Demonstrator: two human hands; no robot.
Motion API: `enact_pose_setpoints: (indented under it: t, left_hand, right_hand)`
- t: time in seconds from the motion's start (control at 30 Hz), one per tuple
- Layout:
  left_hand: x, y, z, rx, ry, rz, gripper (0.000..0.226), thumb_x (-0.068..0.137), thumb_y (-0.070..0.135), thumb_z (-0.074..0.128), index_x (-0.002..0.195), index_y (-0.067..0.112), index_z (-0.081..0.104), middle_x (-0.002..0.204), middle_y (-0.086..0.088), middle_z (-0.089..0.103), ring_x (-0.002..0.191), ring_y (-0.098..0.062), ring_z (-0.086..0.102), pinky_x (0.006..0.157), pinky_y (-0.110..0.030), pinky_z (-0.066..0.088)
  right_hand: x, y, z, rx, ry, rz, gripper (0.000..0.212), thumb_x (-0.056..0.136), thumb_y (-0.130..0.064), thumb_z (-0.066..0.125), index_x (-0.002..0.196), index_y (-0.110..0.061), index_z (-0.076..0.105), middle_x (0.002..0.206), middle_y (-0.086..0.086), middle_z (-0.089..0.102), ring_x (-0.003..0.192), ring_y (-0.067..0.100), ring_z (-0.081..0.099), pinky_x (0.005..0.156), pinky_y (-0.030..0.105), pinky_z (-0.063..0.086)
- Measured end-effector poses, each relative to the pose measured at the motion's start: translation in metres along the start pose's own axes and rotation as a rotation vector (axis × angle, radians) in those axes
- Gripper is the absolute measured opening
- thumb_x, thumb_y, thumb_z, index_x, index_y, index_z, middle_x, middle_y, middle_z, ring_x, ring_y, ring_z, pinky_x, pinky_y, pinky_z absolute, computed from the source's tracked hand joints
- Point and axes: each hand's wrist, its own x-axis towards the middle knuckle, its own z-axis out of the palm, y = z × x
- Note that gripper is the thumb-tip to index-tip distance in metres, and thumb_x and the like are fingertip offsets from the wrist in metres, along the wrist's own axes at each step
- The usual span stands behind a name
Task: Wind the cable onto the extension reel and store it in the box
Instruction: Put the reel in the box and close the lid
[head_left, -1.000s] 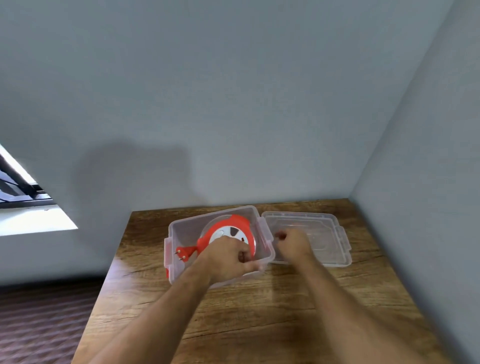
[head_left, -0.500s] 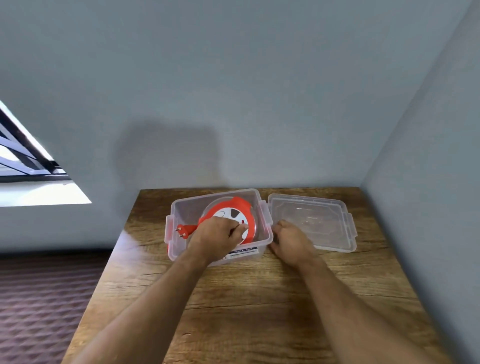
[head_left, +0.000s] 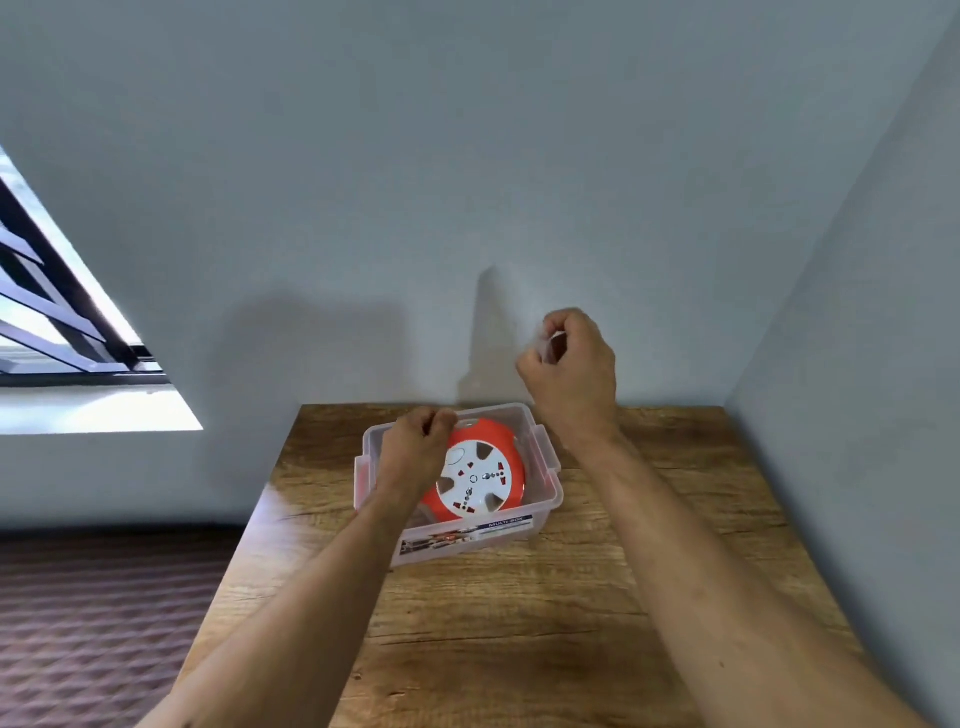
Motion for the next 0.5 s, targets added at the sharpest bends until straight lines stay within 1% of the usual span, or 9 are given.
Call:
enact_pose_setpoints:
  t: [0.1, 0.17, 0.23, 0.3, 0.33, 0.4, 0.43, 0.47, 0.5]
  left_hand:
    - [-0.001, 0.004, -0.008, -0.067, 0.077, -0.023, 0.033, 0.109, 0.034, 0.046, 0.124, 0.015, 0.067, 0.102, 0.004, 0.066, 0.092, -0.013, 0.061, 0.069, -0.019, 0.043]
    - [0.000, 0.005, -0.015, -0.143, 0.127, -0.045, 0.040, 0.110, 0.037, 0.041, 0.135, 0.012, 0.060, 0.112, 0.004, 0.060, 0.107, -0.016, 0.057, 0.086, -0.026, 0.041]
    - [0.003, 0.005, -0.022, -0.286, 0.131, -0.105, 0.048, 0.110, 0.046, 0.037, 0.138, 0.013, 0.056, 0.121, -0.001, 0.061, 0.114, -0.019, 0.057, 0.096, -0.036, 0.046]
    - [0.007, 0.003, -0.029, -0.443, 0.102, -0.205, 0.053, 0.108, 0.053, 0.033, 0.133, 0.014, 0.058, 0.127, -0.007, 0.065, 0.115, -0.026, 0.063, 0.103, -0.047, 0.053]
    - [0.011, -0.001, -0.032, -0.500, 0.093, -0.269, 0.050, 0.108, 0.051, 0.033, 0.126, 0.014, 0.061, 0.123, -0.011, 0.068, 0.113, -0.030, 0.066, 0.102, -0.051, 0.055]
    - [0.013, -0.007, -0.041, -0.568, 0.044, -0.377, 0.039, 0.110, 0.034, 0.037, 0.108, 0.009, 0.067, 0.113, -0.017, 0.071, 0.104, -0.035, 0.069, 0.097, -0.055, 0.058]
    - [0.012, -0.009, -0.045, -0.569, 0.021, -0.404, 0.034, 0.108, 0.023, 0.041, 0.101, 0.006, 0.069, 0.106, -0.017, 0.072, 0.096, -0.034, 0.070, 0.094, -0.053, 0.060]
    - [0.012, -0.013, -0.048, -0.522, 0.015, -0.410, 0.028, 0.105, 0.013, 0.045, 0.095, 0.004, 0.070, 0.099, -0.017, 0.072, 0.088, -0.031, 0.069, 0.088, -0.050, 0.062]
    - [0.011, -0.016, -0.051, -0.431, 0.032, -0.406, 0.025, 0.101, 0.006, 0.048, 0.089, 0.004, 0.070, 0.091, -0.014, 0.071, 0.080, -0.027, 0.067, 0.077, -0.042, 0.063]
  right_hand:
    - [0.003, -0.036, 0.000, 0.233, 0.199, 0.031, 0.017, 0.080, -0.007, 0.068, 0.090, -0.015, 0.058, 0.076, 0.000, 0.061, 0.062, 0.003, 0.054, 0.058, 0.012, 0.044]
    - [0.008, -0.049, -0.001, 0.375, 0.290, 0.110, 0.016, 0.079, -0.008, 0.069, 0.087, -0.016, 0.057, 0.073, -0.005, 0.059, 0.060, 0.001, 0.055, 0.059, 0.014, 0.045]
    - [0.013, -0.050, -0.002, 0.497, 0.315, 0.252, 0.013, 0.076, -0.013, 0.068, 0.082, -0.017, 0.057, 0.074, -0.001, 0.060, 0.062, 0.011, 0.058, 0.060, 0.023, 0.050]
    - [0.012, -0.041, -0.001, 0.614, 0.307, 0.460, 0.010, 0.077, -0.010, 0.065, 0.081, -0.011, 0.056, 0.071, 0.007, 0.057, 0.055, 0.015, 0.055, 0.054, 0.025, 0.050]
    - [0.009, -0.035, 0.000, 0.676, 0.295, 0.579, 0.008, 0.078, -0.007, 0.062, 0.082, -0.008, 0.056, 0.067, 0.008, 0.054, 0.051, 0.014, 0.052, 0.051, 0.026, 0.048]
    - [0.000, -0.016, 0.002, 0.780, 0.242, 0.825, 0.005, 0.080, 0.000, 0.058, 0.084, -0.003, 0.060, 0.067, 0.006, 0.054, 0.053, 0.012, 0.053, 0.054, 0.027, 0.049]
    - [-0.005, -0.004, 0.004, 0.808, 0.197, 0.934, 0.008, 0.080, 0.002, 0.056, 0.085, -0.002, 0.061, 0.070, 0.007, 0.056, 0.058, 0.014, 0.056, 0.056, 0.028, 0.053]
    - [-0.010, 0.007, 0.006, 0.818, 0.137, 1.018, 0.012, 0.078, 0.005, 0.053, 0.084, -0.002, 0.060, 0.073, 0.008, 0.056, 0.060, 0.017, 0.058, 0.055, 0.029, 0.056]
    - [-0.015, 0.018, 0.006, 0.775, 0.058, 1.069, 0.015, 0.075, 0.007, 0.049, 0.081, -0.002, 0.059, 0.074, 0.010, 0.056, 0.057, 0.019, 0.059, 0.048, 0.028, 0.053]
